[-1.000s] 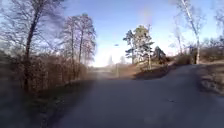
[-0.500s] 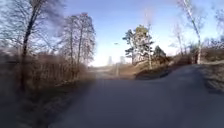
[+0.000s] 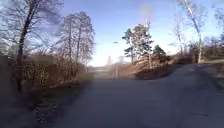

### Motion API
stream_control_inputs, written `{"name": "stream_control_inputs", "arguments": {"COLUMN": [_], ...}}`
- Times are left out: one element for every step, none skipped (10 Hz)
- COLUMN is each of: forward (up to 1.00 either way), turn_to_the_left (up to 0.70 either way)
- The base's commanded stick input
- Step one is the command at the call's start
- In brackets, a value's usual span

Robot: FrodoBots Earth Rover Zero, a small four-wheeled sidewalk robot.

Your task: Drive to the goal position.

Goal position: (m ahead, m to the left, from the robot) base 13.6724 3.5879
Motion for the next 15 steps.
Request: {"name": "stream_control_inputs", "arguments": {"forward": [0.85, 0.85, 0.85, 0.85, 0.85, 0.85, 0.85, 0.85, 0.85, 0.85, 0.85, 0.85, 0.85, 0.85, 0.85], "turn_to_the_left": [0.0, 0.0, 0.0, 0.0, 0.0, 0.0, 0.0, 0.0, 0.0, 0.0, 0.0, 0.0, 0.0, 0.0, 0.0]}}
